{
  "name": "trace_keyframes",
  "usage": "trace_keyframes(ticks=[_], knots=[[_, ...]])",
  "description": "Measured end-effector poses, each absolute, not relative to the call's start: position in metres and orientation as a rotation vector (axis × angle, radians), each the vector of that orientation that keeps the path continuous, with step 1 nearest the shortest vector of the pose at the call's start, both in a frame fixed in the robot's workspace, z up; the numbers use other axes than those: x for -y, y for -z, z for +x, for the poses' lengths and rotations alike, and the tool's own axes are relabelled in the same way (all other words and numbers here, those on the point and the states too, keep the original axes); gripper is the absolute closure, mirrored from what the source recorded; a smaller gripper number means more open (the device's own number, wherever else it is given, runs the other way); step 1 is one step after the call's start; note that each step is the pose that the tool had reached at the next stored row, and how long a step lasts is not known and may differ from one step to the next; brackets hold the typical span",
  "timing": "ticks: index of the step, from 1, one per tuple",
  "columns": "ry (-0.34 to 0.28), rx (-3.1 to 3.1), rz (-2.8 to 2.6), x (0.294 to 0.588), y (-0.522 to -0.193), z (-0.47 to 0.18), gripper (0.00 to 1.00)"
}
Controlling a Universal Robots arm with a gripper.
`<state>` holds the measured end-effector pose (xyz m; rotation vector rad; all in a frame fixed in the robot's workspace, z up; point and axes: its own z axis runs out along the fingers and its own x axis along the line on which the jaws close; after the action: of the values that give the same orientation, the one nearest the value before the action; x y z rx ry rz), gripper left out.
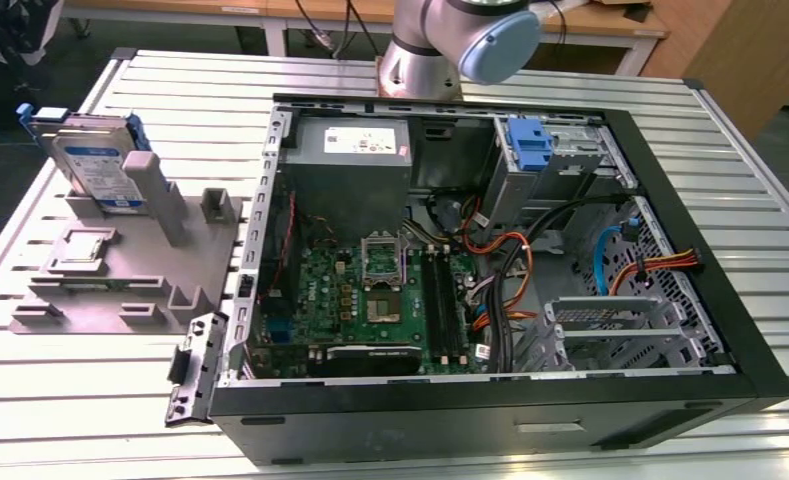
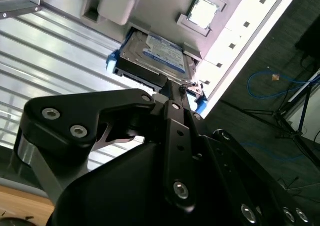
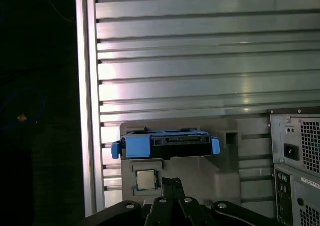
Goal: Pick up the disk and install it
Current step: 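Reach for the disk, then pick up the disk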
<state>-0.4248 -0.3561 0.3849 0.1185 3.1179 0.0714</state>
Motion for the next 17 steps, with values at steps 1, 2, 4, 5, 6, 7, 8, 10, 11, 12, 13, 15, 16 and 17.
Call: trace_keyframes(ticks=[1,2,4,5,6,7,8,10,11,12,13,15,16,17], knots=[[-0.072,-3.118,0.119,0.3555,-0.3846,-0.4269,0.90],[-0.072,-3.118,0.119,0.3550,-0.3843,-0.4291,0.90],[-0.072,-3.118,0.119,0.3540,-0.3839,-0.4322,0.90],[-0.072,-3.118,0.119,0.3538,-0.3838,-0.4333,0.90],[-0.072,-3.118,0.119,0.3537,-0.3837,-0.4340,0.90],[-0.072,-3.118,0.119,0.3537,-0.3837,-0.4343,0.90],[-0.072,-3.118,0.119,0.3537,-0.3836,-0.4343,0.90],[-0.072,-3.118,0.119,0.3536,-0.3837,-0.4347,0.90],[-0.072,-3.118,0.119,0.3537,-0.3836,-0.4350,0.90],[-0.072,-3.118,0.119,0.3536,-0.3836,-0.4350,0.90],[-0.072,-3.118,0.119,0.3536,-0.3837,-0.4351,0.90],[-0.072,-3.118,0.119,0.3536,-0.3837,-0.4351,0.90],[-0.072,-3.118,0.119,0.3536,-0.3837,-0.4351,0.90],[-0.072,-3.118,0.119,0.3537,-0.3837,-0.4351,0.90]])
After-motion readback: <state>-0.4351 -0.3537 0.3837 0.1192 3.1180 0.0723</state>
